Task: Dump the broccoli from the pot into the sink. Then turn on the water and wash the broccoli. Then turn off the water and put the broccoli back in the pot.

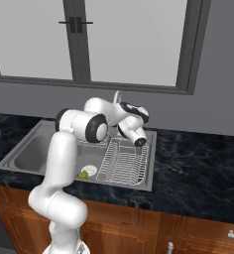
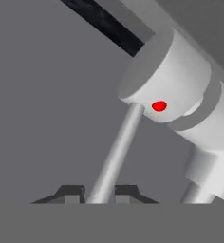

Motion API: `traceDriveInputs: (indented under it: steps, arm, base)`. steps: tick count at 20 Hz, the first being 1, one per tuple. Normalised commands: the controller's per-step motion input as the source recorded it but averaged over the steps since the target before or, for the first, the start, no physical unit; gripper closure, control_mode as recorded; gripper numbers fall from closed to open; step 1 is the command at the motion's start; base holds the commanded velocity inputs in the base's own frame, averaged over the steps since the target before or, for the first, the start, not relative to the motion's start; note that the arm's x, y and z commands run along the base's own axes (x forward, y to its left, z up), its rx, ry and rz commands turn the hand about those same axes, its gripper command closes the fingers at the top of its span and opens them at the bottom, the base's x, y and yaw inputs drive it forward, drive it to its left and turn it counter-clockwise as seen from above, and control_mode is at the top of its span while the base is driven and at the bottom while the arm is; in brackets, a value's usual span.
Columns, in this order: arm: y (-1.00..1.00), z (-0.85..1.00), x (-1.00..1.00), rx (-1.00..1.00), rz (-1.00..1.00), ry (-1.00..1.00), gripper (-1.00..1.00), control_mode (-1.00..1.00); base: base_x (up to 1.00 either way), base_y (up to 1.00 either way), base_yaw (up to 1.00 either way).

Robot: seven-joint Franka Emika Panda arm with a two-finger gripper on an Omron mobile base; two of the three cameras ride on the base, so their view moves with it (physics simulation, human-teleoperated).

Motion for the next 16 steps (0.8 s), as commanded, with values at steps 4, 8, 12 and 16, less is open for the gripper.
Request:
traceDriveInputs:
  steps: [4,8,12,16]
  arm:
    - [-0.04,1.0,0.07,0.0,0.0,-0.09,1.0,-1.0]
    - [-0.05,1.0,-0.16,0.0,0.0,-0.03,1.0,-1.0]
    - [-0.42,1.0,-0.32,0.0,0.0,0.0,1.0,-1.0]
    - [-0.69,0.84,-0.42,0.0,0.0,0.0,1.0,-1.0]
  base:
    - [0.0,0.0,0.0]
    - [0.0,0.0,0.0]
    - [0.0,0.0,0.0]
    - [0.0,0.0,0.0]
